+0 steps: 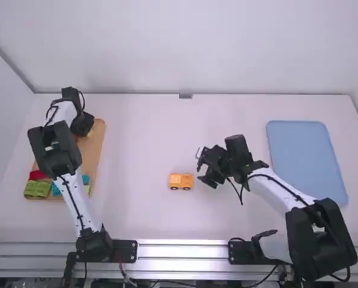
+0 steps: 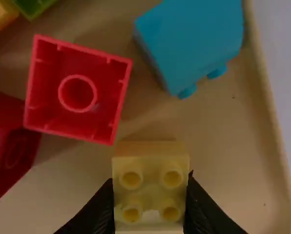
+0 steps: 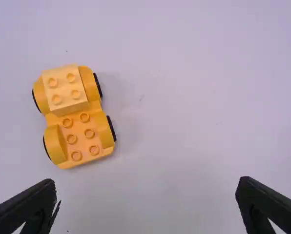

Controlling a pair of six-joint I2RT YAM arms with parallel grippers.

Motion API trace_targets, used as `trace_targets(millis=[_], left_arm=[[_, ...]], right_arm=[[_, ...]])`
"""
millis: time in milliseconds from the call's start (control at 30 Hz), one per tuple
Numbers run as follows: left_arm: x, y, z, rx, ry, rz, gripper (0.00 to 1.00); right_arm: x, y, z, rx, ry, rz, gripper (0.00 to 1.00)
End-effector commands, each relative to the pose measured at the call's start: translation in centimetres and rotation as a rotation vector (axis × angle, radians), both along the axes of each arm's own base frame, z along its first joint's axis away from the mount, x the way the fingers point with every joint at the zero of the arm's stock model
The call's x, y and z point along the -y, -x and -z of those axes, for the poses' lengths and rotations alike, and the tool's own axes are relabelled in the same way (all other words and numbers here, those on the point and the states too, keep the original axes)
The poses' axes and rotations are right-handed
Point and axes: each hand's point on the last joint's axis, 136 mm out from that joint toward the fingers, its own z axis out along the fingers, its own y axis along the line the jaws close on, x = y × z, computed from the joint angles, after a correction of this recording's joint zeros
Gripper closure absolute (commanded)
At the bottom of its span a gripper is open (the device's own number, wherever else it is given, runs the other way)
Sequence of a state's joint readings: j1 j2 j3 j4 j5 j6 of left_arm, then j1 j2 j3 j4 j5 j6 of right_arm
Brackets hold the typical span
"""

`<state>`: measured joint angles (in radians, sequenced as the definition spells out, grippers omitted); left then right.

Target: Assemble lego blocks to make yellow taxi

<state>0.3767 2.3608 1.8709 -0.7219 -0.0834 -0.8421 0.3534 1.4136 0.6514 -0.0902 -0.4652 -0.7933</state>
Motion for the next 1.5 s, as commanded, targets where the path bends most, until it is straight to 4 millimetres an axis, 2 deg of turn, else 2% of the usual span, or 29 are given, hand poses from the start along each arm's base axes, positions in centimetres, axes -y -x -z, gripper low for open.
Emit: trace_targets(millis=[0, 133, 167, 500, 633, 833, 1000, 1033, 1067, 1100, 1133, 1200, 1233, 1300, 1333, 1467], left_arm=[[0.2, 0.8, -0.2, -0.027, 0.006, -0.003, 0.86], [0.1, 1.0, -1.1, -0.040, 0.013, -0.031, 0.93], [0.2, 1.3, -1.8, -0.050, 0.020, -0.060, 0.98], [1.5, 2.3, -6.5, -0.070, -0.015, -0.113, 0.98], [3.9, 2.2, -8.9, -0.059, -0.058, -0.074, 0.98], [8.9, 1.5, -12.2, 0.001, -0.096, 0.097, 0.98], [14.6, 1.4, -14.0, 0.036, -0.133, 0.363, 0.98], [15.1, 1.4, -14.1, 0.040, -0.133, 0.386, 0.98], [17.8, 1.1, -14.2, 0.062, -0.135, 0.518, 0.98], [19.6, 1.0, -14.3, 0.074, -0.138, 0.620, 0.98], [20.5, 1.0, -14.3, 0.081, -0.137, 0.665, 0.98], [23.7, 1.0, -14.2, 0.102, -0.127, 0.847, 0.98], [26.2, 1.2, -14.0, 0.112, -0.112, 0.974, 0.98], [28.9, 1.7, -13.7, 0.124, -0.098, 1.136, 0.98], [31.0, 2.3, -13.5, 0.130, -0.091, 1.268, 0.98], [35.5, 4.0, -12.9, 0.133, -0.115, 1.578, 0.98]], right_arm=[[-0.1, -0.1, -0.5, 0.009, -0.011, -0.001, 0.02], [-0.1, -0.1, -0.5, 0.010, -0.011, 0.000, 0.02], [-0.1, -0.1, -0.5, 0.011, -0.011, 0.000, 0.02], [-0.2, -0.2, -0.6, 0.016, -0.015, -0.002, 0.02], [-0.2, -0.2, -0.6, 0.016, -0.015, -0.002, 0.02], [-0.3, -0.5, -0.9, 0.016, -0.029, 0.018, 0.02], [0.1, -2.5, -2.1, 0.010, -0.110, 0.146, 0.02], [0.2, -2.7, -2.2, 0.009, -0.117, 0.159, 0.02], [0.6, -3.5, -2.8, 0.004, -0.155, 0.216, 0.02], [1.0, -4.2, -3.2, -0.004, -0.184, 0.261, 0.02], [1.2, -4.4, -3.4, -0.005, -0.197, 0.281, 0.02], [2.0, -5.2, -3.9, -0.020, -0.233, 0.345, 0.02], [2.6, -5.6, -4.4, -0.028, -0.258, 0.391, 0.02], [3.4, -6.0, -4.8, -0.036, -0.282, 0.436, 0.02], [3.9, -6.3, -5.3, -0.037, -0.301, 0.468, 0.02], [5.7, -6.8, -7.0, -0.027, -0.356, 0.555, 0.02]])
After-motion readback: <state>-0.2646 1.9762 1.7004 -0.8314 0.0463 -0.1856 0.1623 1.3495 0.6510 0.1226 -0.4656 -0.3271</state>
